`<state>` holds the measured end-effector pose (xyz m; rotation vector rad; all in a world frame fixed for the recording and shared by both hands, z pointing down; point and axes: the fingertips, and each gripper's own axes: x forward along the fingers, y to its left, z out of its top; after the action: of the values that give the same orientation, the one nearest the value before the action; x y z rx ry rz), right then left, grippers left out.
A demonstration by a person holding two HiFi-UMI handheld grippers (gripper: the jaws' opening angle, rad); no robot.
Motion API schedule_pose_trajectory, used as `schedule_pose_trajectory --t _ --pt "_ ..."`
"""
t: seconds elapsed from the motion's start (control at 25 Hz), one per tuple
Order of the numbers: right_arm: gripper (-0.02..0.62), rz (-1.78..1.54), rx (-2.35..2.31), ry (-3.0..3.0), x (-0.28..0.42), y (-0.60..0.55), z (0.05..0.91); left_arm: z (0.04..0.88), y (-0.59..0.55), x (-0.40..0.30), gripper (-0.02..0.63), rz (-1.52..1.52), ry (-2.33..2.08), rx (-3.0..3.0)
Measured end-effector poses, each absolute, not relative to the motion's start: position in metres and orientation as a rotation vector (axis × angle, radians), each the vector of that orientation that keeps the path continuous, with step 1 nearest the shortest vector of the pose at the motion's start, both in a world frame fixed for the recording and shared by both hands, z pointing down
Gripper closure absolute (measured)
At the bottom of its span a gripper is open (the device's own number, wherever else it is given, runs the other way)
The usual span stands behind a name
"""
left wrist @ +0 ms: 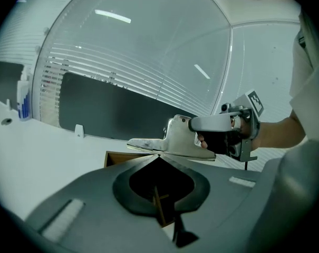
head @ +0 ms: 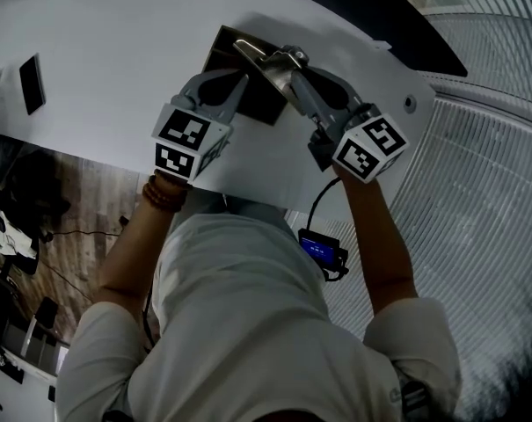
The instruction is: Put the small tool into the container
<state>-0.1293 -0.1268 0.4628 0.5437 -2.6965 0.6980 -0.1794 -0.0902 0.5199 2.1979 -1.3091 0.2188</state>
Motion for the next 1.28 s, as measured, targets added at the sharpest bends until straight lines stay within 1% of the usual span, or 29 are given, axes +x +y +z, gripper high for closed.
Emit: schedule_pose_trajectory --t 0.24,0.44,0.8,1.0,1.28 --pt "0.572 0.465 0.437 -2.718 -0.137 -0.130 0.464 0.527 -0.091 -0.174 0.604 0.227 -1.301 2.180" --pt "0.572 0.226 0.339 -2.690 -0.161 -0.133 0.458 0.523 -0.097 -0.190 0.604 0.212 -1.301 2.168" --pt "0.572 -0.161 0.181 -2.651 -0.182 -0.127 0.454 0.523 -0.100 -0.202 0.604 0.204 -1.312 2.144" --pt "0.572 -0.271 0.139 -2.588 -0.181 -0.125 0.466 0.527 -0.098 -0.204 0.604 0.207 -1.312 2.135" --pt "0.572 -0.297 0.130 -2.566 -0.180 -0.128 0.478 0.532 -0.096 -0.205 0.604 0.209 -1.309 2.131"
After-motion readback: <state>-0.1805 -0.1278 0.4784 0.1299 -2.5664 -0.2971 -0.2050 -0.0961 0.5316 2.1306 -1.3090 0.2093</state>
